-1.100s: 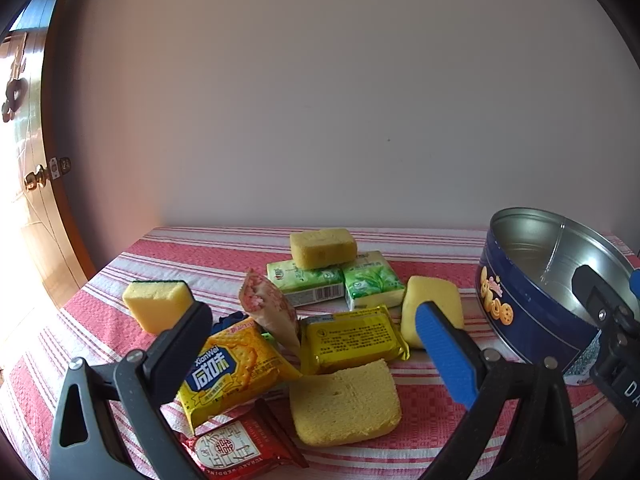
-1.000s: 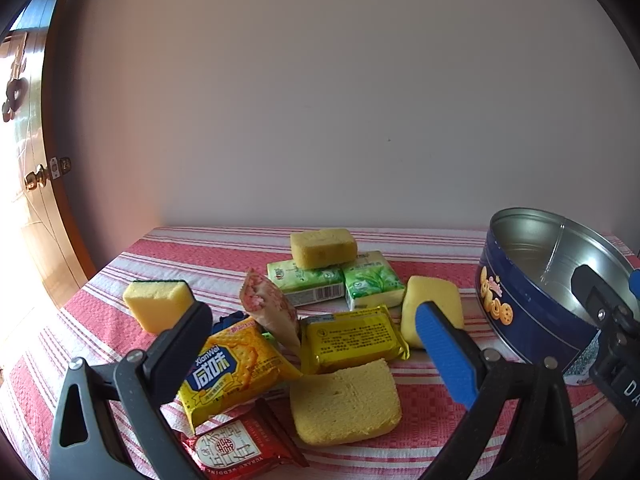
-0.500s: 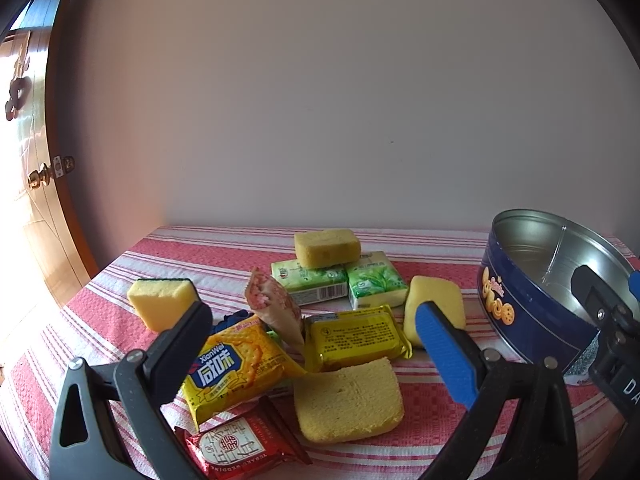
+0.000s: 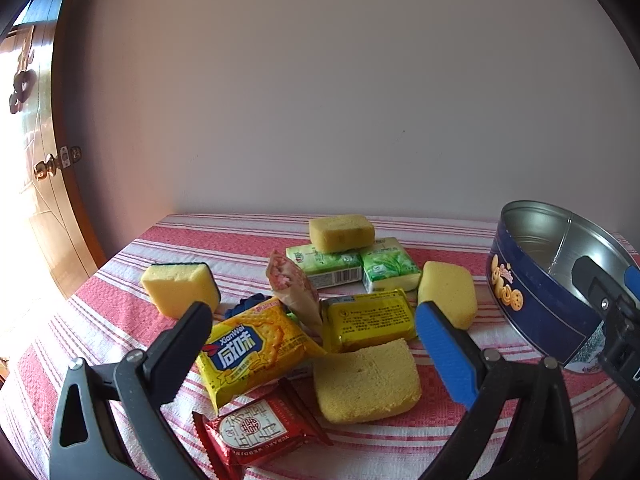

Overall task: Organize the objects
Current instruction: 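Move both tools toward the pile of snacks and sponges, then grasp the red snack packet with left tool while right tool grasps a yellow sponge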

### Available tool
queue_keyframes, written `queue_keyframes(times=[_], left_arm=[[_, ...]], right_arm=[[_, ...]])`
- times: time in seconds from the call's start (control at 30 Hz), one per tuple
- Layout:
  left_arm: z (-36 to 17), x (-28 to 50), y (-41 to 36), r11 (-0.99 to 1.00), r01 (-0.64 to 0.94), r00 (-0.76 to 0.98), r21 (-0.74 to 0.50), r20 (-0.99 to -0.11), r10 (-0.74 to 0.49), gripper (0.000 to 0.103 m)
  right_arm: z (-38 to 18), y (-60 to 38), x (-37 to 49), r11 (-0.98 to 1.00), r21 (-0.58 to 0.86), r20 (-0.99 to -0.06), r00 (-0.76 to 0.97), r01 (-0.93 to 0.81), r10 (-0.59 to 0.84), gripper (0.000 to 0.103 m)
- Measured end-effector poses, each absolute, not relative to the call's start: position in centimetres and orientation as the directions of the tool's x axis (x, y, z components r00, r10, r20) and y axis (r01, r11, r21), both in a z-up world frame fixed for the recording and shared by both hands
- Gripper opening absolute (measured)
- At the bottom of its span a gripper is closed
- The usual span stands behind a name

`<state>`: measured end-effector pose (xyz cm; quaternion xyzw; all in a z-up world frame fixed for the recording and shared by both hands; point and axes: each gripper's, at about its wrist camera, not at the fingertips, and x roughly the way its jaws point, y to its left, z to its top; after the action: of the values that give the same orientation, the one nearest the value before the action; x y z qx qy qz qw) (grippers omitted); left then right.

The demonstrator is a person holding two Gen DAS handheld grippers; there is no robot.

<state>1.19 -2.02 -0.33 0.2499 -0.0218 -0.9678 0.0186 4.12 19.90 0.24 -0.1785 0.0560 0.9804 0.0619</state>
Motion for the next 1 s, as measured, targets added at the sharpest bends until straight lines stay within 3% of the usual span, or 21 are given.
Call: queue_keyframes(times=[0.2, 0.33, 0.5, 0.8, 1.0], left_arm=[[0.0, 2.9, -4.6, -0.998, 0.038, -0.864, 0.049, -0.5, -0.057, 0.103], [-0.2, 3.9, -6.9, -0.992, 0.052, -0.852, 0.117, -0.513, -0.105, 0.103], [-0.9, 4.6, -10.0, -0.993, 0.055, -0.819, 0.102, -0.564, -0.103, 0.103], [-1.6, 4.4, -11.4, -0.99, 0.012, -0.792, 0.143, -0.602, -0.096, 0.103], [-1.8, 4.7, -11.5, -0.994, -0.047, -0.771, 0.098, -0.637, -0.026, 0.103]], right_arm=[[0.1, 19.2, 3.8, -0.993, 0.085, -0.375, -0.926, -0.086, 0.049, 0.102], [-0.1, 18.1, 3.6, -0.996, 0.091, -0.402, -0.915, -0.017, -0.021, 0.1], [-1.2, 15.8, 1.9, -0.985, 0.13, -0.517, -0.84, 0.113, -0.165, 0.082], [-3.4, 9.9, -0.5, -0.962, 0.135, -0.661, -0.701, 0.239, -0.267, 0.081], [-5.4, 7.2, -2.9, -0.944, 0.193, -0.735, -0.597, 0.268, -0.32, 0.08]])
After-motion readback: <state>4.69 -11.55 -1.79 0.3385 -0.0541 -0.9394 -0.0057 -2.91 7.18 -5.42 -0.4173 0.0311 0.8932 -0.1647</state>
